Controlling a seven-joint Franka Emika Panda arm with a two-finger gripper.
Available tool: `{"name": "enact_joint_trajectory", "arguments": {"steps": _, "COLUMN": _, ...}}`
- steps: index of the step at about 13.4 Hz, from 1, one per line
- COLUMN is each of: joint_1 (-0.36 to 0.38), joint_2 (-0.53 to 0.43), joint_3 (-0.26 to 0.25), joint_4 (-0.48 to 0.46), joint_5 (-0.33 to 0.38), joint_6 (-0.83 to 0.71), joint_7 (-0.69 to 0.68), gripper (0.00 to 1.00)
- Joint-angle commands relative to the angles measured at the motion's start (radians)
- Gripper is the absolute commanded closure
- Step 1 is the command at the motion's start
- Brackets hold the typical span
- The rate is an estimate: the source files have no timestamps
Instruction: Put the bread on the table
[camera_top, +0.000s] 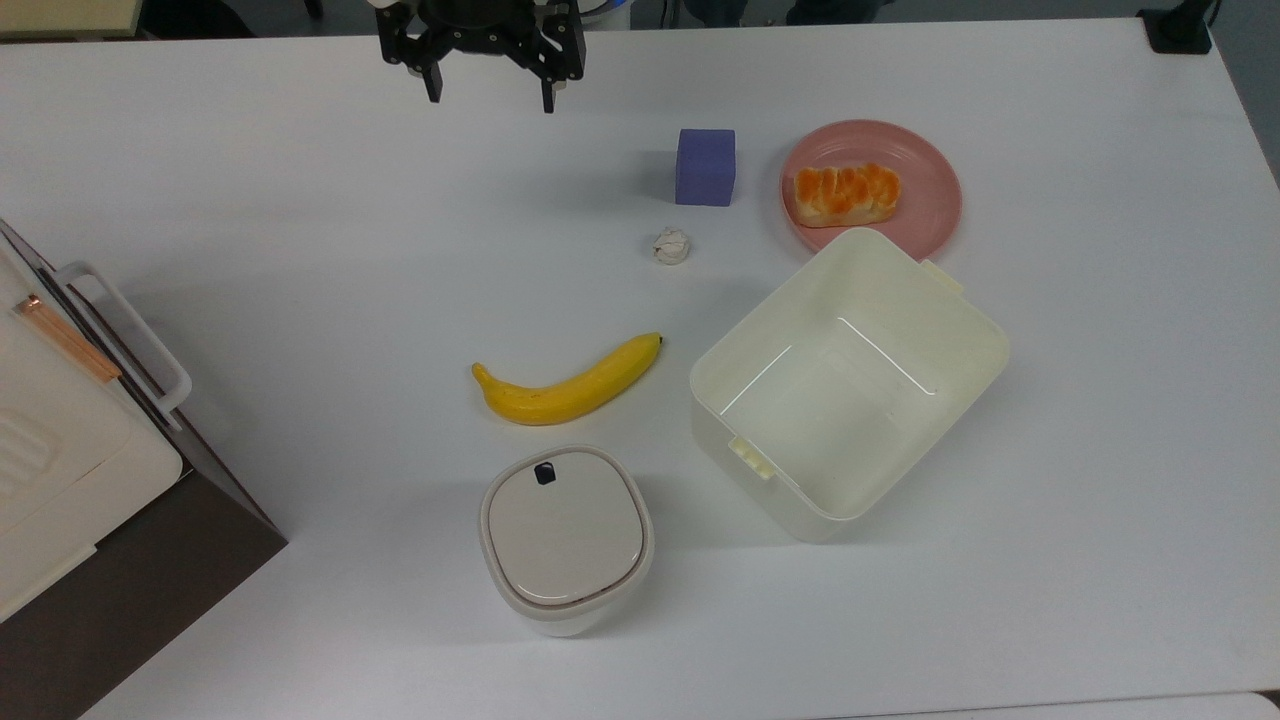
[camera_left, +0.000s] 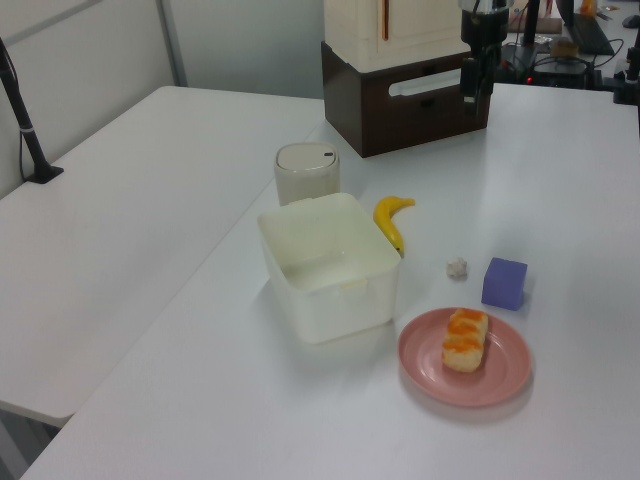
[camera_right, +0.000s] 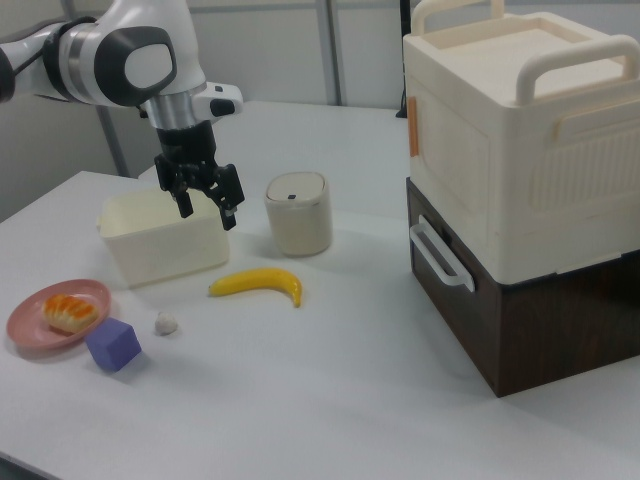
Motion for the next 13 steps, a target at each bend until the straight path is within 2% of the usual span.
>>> {"name": "enact_joint_trajectory", "arguments": {"steps": 1, "joint_1": 0.006, "joint_2": -0.004, "joint_3": -0.002, "joint_4": -0.004, "joint_5": 0.016, "joint_6": 0.0, "joint_7": 0.008, "gripper": 0.0}}
{"name": "enact_joint_trajectory", "arguments": {"steps": 9, "joint_1": 0.012, "joint_2": 0.002, "joint_3": 0.004, "joint_4": -0.013, "joint_5": 0.014, "joint_6": 0.003, "joint_7": -0.007, "gripper": 0.0}}
{"name": "enact_joint_trajectory", "arguments": {"steps": 13, "joint_1": 0.104, "joint_2": -0.001, "joint_3": 0.006, "joint_4": -0.053, "joint_5": 0.014, "joint_6": -0.002, "joint_7": -0.009, "gripper": 0.0}}
